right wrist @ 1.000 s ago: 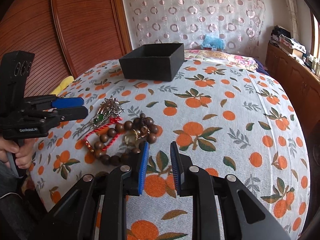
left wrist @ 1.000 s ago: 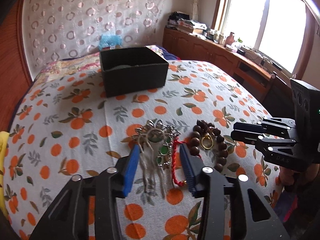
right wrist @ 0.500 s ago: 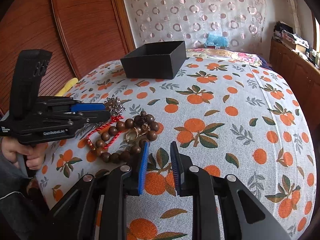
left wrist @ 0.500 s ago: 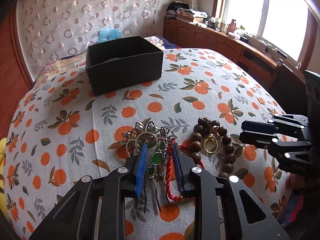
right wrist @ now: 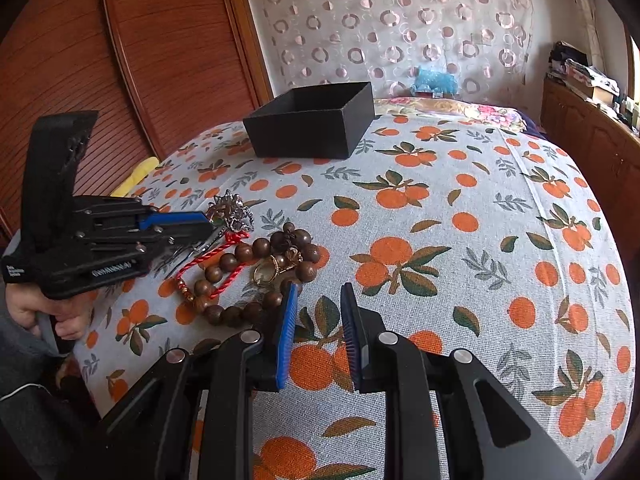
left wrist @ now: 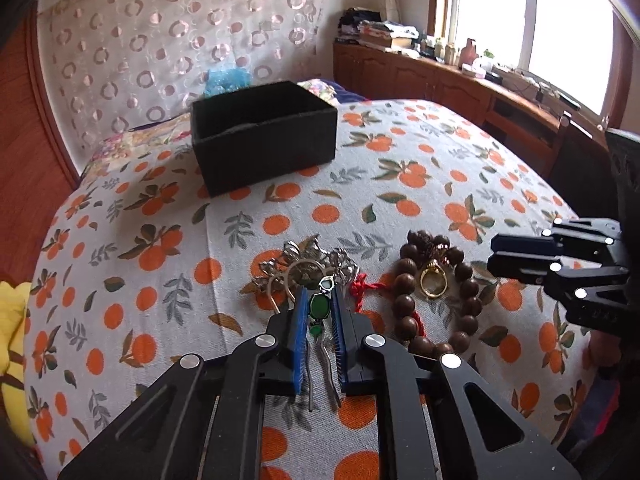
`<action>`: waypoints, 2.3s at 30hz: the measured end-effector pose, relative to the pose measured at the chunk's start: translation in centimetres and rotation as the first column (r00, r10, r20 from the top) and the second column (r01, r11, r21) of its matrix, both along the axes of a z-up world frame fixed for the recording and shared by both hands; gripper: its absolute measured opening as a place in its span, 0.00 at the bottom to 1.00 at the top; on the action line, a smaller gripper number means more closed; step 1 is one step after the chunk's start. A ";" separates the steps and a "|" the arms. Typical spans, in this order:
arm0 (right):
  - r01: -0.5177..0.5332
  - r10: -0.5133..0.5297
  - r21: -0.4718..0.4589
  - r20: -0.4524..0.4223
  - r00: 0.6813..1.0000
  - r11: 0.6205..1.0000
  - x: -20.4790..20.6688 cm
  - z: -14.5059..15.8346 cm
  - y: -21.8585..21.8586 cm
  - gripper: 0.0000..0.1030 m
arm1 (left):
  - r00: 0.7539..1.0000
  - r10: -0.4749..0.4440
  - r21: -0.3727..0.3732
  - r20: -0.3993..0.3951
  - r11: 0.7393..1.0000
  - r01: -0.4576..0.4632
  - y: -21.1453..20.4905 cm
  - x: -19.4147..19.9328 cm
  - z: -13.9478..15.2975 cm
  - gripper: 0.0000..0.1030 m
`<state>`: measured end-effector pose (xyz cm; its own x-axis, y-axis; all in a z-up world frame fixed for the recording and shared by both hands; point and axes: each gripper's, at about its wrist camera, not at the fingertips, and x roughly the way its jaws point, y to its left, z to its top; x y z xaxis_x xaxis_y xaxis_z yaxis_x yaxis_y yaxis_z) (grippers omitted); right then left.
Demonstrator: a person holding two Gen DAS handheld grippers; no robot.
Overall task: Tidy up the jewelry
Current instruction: 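Grasp the silver hairpins with the left gripper while the right gripper grasps the wooden bead bracelet, then carry the hairpins in the left gripper toward the black box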
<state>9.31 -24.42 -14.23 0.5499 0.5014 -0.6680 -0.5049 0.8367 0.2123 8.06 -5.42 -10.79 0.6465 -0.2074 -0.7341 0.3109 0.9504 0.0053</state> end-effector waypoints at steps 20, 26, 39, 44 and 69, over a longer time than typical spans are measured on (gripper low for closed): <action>0.008 -0.008 -0.026 -0.012 1.000 1.000 0.2 -0.4 0.5 0.24 | 0.976 0.035 -0.134 0.216 0.991 -0.006 2.7 -4.2 8.9 0.10; 0.001 -0.001 -0.043 0.004 1.000 0.999 0.1 0.3 1.0 0.24 | 0.973 0.061 -0.145 0.221 0.989 -0.029 3.8 -4.4 8.8 0.10; -0.091 0.094 -0.139 0.017 0.995 0.986 2.2 1.0 5.5 0.24 | 0.975 0.088 -0.165 0.205 0.985 -0.054 5.2 -4.8 7.5 0.10; -0.117 0.114 -0.164 -0.025 0.993 0.979 2.0 0.2 6.0 0.24 | 0.976 0.092 -0.168 0.199 0.984 -0.059 5.5 -4.8 7.1 0.10; -0.151 0.152 -0.228 -0.014 0.988 0.962 2.1 0.5 7.3 0.23 | 0.979 0.089 -0.172 0.186 0.983 -0.057 5.2 -4.5 5.7 0.10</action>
<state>11.40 -17.13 -13.78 0.4817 0.4138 -0.7725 -0.6296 0.7766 0.0234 3.53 -0.21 -5.11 0.7899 -0.2621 -0.5545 0.2489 0.9633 -0.1008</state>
